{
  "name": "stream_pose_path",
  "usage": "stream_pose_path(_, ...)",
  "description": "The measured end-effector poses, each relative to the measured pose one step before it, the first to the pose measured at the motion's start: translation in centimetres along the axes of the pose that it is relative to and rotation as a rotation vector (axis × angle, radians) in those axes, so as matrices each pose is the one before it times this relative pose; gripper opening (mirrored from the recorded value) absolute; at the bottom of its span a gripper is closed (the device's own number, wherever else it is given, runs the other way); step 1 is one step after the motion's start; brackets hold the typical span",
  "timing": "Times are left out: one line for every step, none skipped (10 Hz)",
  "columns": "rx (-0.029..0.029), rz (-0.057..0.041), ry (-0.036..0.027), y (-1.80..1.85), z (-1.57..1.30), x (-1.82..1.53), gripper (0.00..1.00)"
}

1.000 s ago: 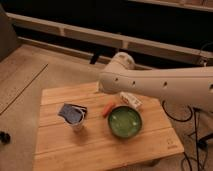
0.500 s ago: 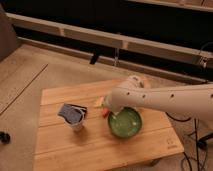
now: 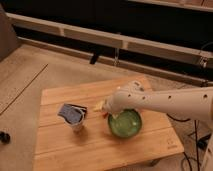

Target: Pick up the ceramic bowl

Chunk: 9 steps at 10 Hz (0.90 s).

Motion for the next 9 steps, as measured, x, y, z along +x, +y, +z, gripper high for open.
stream_pose_path(0.00108, -0.00098, -0.0018, -0.041, -0.063, -0.046, 0.65)
stream_pose_path(-0.00005, 0.01499, -0.00393, -0.408, 0.012, -0.225, 0.65)
stream_pose_path(0.01257, 0.04236, -0.00657, -1.85, 0.241, -0.646, 0.65)
stream_pose_path(0.00378, 0.01522, 0.00016, -0.636, 0.355, -0.305, 0.65)
stream_pose_path(0.00234, 0.00857, 0.00313, -0.389, 0.444, -0.172, 0.65)
stream_pose_path(0.00001, 0.00556, 0.00453, -0.13, 0.502, -0.141, 0.65)
stream_pose_path(0.00204, 0.00834, 0.00974, -0.366, 0.715, -0.076, 0.65)
stream_pose_path(-0.00135, 0.00575, 0.01129, -0.25, 0.726, 0.041, 0.65)
stream_pose_path(-0.0028, 0.00813, 0.01219, -0.241, 0.734, 0.102, 0.65)
